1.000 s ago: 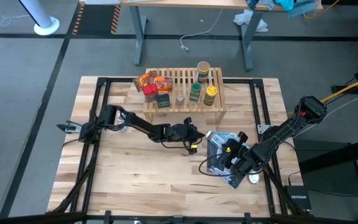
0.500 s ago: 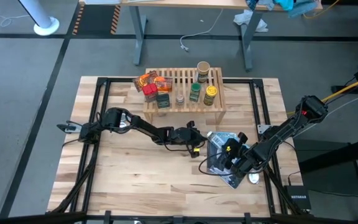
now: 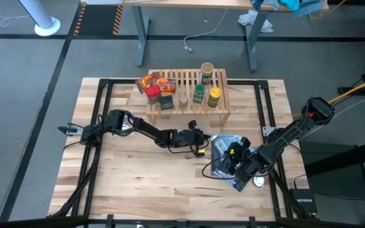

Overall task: Shelf spices
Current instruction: Put the white seasoning bottle on the shelf

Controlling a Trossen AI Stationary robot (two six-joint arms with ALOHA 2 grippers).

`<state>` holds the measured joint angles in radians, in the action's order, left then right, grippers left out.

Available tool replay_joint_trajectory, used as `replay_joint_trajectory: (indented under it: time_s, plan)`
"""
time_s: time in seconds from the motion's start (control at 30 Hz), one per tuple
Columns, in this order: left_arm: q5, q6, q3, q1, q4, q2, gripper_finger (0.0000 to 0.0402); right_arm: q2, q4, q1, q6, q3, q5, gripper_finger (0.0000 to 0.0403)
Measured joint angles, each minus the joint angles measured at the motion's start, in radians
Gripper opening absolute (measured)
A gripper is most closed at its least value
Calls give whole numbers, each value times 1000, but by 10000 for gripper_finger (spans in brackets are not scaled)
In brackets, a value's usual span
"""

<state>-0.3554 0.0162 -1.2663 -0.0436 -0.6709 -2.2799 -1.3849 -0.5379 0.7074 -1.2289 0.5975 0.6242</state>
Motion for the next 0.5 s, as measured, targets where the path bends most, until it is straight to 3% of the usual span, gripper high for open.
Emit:
replay_joint_trajectory:
  time_s: [0.17,0.3,0.5]
  plan:
    - [12,-17,0,21,0,0,0,-1,7,0,2,0,-4,5]
    - [85,-36,0,34,-7,0,0,-5,10,0,3,-1,-3,5]
    - [100,-12,-14,14,-24,2,0,-83,68,22,3,3,60,5]
